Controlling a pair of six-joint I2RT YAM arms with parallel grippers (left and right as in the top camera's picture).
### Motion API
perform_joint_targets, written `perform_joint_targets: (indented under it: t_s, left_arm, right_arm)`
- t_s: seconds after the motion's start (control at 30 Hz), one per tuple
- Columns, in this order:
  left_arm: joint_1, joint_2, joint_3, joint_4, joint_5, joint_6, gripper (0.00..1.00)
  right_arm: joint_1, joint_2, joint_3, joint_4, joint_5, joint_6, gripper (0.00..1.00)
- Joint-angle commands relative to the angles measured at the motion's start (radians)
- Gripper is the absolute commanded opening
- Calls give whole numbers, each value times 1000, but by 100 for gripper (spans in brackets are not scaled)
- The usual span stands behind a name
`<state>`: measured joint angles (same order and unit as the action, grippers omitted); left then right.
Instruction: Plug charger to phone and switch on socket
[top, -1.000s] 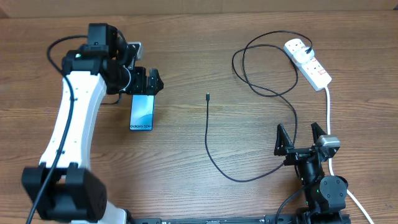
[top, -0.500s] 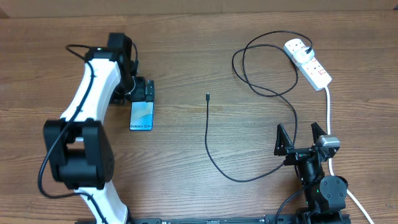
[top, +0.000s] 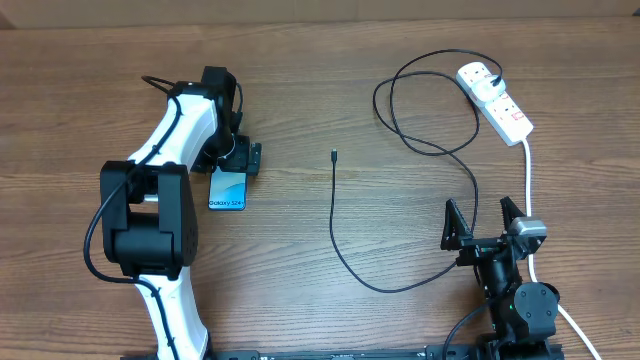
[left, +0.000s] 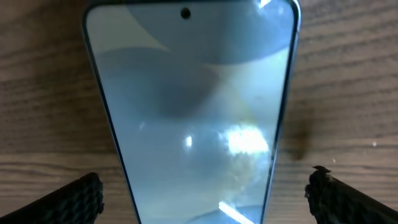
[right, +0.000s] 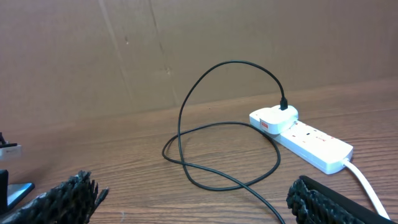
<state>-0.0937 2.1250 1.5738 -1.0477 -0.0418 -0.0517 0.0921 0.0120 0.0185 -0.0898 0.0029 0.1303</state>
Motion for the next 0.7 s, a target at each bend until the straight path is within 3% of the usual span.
perform_joint_targets:
  t_s: [0.0,0.4,0.67]
  left_arm:
    - [3,10,-2,18,-12,-8,98]
    - [2,10,-79,84,-10,-61,90]
    - [1,10,-79,83,-10,-61,68]
  right_arm:
    - [4,-9,-11,6,-4,-1,100]
    - [4,-9,-11,6,-4,-1,100]
    - [4,-9,-11,6,-4,-1,100]
